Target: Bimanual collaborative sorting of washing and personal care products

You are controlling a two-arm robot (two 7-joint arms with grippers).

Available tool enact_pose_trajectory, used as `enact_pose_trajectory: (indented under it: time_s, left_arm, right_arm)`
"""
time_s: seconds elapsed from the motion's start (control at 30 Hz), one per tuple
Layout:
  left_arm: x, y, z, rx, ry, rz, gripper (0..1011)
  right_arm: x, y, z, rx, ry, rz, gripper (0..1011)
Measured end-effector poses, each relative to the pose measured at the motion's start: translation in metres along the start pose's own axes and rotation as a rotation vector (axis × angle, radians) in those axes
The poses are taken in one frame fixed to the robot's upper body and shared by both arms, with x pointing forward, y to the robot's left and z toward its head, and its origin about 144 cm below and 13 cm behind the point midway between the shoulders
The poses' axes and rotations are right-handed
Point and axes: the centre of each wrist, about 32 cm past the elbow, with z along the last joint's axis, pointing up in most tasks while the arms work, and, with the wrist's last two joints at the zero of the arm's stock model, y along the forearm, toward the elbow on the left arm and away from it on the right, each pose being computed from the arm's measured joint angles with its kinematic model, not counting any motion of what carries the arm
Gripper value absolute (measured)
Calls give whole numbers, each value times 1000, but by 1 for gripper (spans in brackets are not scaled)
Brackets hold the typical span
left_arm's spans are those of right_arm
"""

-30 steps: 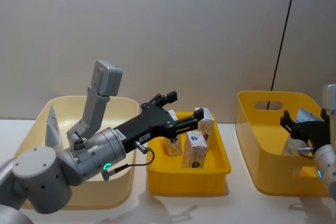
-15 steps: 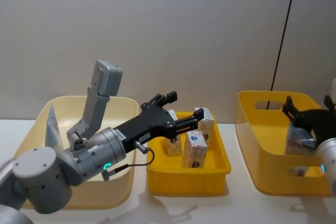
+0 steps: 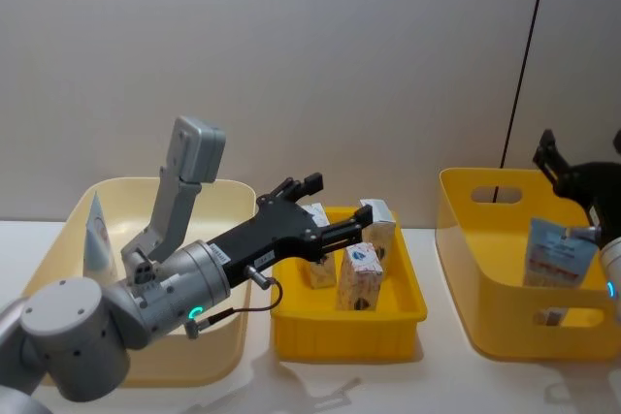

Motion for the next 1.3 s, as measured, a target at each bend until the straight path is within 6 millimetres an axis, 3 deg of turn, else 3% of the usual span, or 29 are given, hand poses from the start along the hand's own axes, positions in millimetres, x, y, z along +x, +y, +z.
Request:
enact_pose_trajectory:
  time_s: [0.23,0.53,1.3]
  left_arm:
    - [-6,13,-9,29,-31,71,999]
    - [-18,36,-22,74,-92,189,1000]
    - [-54,88,-47,157,-261,451,1000]
  right_arm:
    - [2,0,10,113,44,19,1001]
    - [0,-4,8,102,43,31,1001]
    - [-26,-68,-21,-67,54,218,1001]
